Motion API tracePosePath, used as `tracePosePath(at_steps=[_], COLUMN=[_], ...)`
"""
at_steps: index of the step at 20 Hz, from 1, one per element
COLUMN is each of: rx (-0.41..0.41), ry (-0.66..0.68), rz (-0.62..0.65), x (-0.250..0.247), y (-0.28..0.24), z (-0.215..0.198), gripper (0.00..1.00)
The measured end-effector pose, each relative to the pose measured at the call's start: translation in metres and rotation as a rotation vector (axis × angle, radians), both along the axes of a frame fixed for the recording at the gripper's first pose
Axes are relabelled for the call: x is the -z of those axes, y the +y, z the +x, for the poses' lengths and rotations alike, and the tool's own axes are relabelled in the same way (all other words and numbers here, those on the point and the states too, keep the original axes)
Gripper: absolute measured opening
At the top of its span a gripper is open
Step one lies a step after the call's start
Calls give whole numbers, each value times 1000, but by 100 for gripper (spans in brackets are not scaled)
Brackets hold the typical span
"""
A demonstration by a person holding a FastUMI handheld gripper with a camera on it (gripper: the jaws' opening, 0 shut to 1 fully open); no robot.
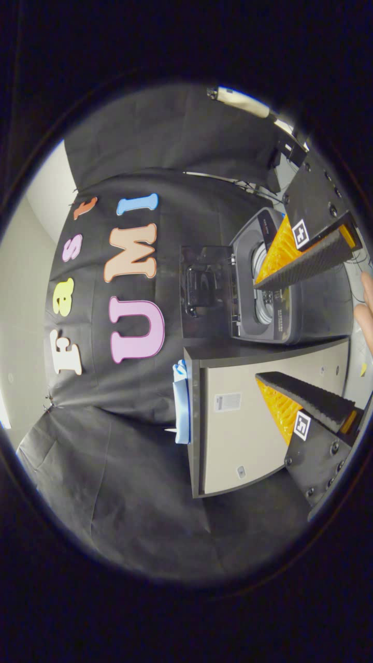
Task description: Put the clothes into the washing machine and then close the washing machine lid.
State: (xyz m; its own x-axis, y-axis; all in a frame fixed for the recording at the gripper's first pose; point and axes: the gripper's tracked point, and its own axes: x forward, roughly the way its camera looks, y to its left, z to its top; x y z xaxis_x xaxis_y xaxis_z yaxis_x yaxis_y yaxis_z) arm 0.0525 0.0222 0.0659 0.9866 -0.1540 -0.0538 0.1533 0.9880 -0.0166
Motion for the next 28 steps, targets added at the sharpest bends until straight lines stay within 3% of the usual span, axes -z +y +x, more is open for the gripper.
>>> tracePosePath(at_steps=[3,7,9,11,13,16,23,26,28], rx=[44,-84,-176,-213,-279,-202,-250,-120,-118], ry=[-32,-138,-146,-164,-175,-101,141,230,293], rz=[9,2,-5,-16,58,18,16,5,71], x=[-56,-147,-169,-189,-198,-186,-148,-123,-96], y=[20,88,126,147,178,190,235,210,207], z=[27,78,99,127,164,211,277,290,307], gripper=[97,97,97,97,97,97,97,98,98])
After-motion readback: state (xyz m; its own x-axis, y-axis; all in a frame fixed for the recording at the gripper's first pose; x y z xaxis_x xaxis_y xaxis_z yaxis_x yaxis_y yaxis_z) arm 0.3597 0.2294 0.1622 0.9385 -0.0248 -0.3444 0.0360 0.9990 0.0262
